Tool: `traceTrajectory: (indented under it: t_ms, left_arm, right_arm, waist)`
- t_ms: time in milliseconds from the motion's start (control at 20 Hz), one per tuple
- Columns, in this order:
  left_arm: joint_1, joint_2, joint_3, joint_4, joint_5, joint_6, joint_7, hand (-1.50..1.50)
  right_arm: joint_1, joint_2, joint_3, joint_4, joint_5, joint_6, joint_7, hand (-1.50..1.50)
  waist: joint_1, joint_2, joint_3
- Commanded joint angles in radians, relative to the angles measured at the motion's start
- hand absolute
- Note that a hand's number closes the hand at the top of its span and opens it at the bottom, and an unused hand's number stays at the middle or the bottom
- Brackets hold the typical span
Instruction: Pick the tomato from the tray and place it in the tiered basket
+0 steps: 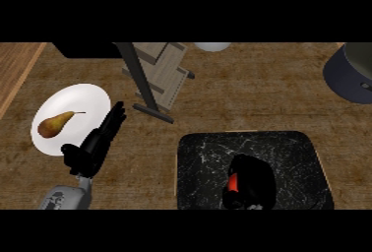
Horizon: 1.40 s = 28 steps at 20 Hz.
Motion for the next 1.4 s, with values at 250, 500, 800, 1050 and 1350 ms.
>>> traceTrajectory:
  t_ms: [250,500,800,1050,1350]
  left_arm:
    - [-0.038,-0.023,0.054,0.048,-0.04,-0.012,-0.007,0.0]
    - [0.017,-0.02,0.044,0.006,-0.019,-0.037,-0.009,0.0]
    - [0.05,-0.046,0.014,-0.024,-0.053,-0.017,-0.013,0.0]
    - [0.016,-0.026,0.051,0.032,-0.041,-0.036,-0.025,0.0]
    - [-0.048,-0.038,0.054,0.038,-0.051,-0.03,0.016,0.0]
  right_arm:
    - [-0.007,-0.047,-0.095,-0.239,0.016,0.199,0.076,1.5]
    - [-0.103,-0.155,-0.34,-0.436,-0.101,0.418,0.159,1.5]
    - [-0.275,-0.055,-0.489,-0.563,-0.203,0.423,0.193,1.5]
    - [-0.514,0.009,-0.553,-0.665,-0.243,0.426,0.251,1.5]
    - [-0.919,0.036,-0.589,-0.413,-0.224,0.456,0.327,1.5]
  waist:
    - [-0.009,-0.001,0.0]
    - [-0.012,-0.004,-0.002]
    - [0.0,-0.003,-0.001]
    - [-0.001,-0.005,-0.003]
    - [0.007,-0.004,-0.003]
